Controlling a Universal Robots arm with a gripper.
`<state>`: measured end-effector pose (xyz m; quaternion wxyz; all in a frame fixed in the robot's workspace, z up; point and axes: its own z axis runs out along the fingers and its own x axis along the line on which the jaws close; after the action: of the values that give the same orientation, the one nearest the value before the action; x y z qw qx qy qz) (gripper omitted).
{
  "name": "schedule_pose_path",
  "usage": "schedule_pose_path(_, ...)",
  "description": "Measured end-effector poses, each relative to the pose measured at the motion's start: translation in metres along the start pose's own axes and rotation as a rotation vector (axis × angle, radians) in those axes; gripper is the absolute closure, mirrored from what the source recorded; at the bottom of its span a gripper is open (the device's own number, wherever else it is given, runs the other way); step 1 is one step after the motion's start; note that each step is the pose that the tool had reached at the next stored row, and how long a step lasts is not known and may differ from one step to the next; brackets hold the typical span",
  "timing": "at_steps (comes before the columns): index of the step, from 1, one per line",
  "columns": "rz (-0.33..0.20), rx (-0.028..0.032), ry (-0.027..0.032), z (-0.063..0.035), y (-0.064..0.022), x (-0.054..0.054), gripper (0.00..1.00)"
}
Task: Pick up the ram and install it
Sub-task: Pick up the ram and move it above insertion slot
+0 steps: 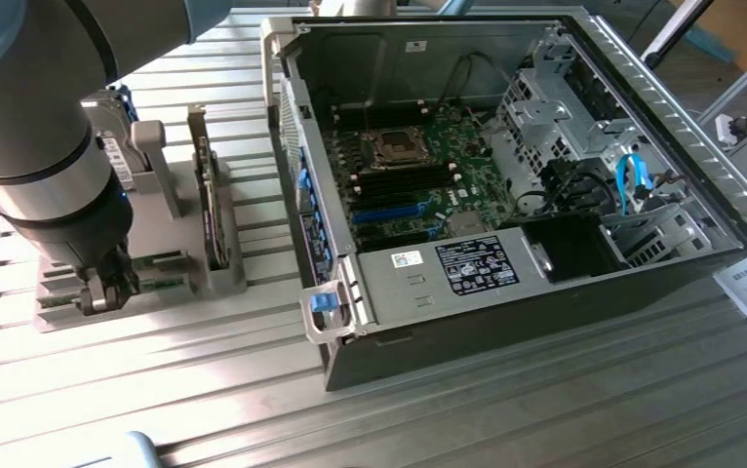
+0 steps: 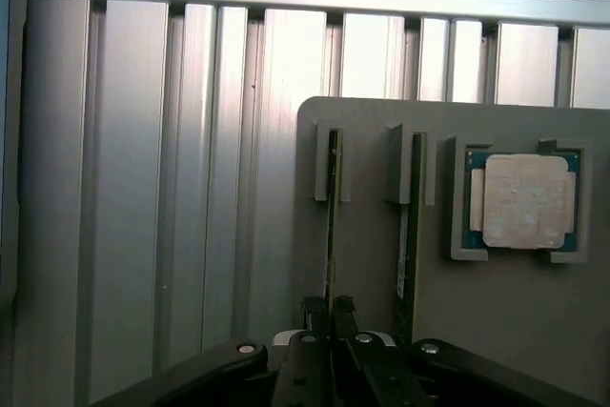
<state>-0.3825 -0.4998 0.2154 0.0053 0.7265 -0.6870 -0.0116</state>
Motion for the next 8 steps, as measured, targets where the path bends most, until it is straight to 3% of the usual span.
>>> schedule_pose_path(8, 0.0, 0.0001, -0.0001, -0.0194, 0.0004, 0.0, 0.86)
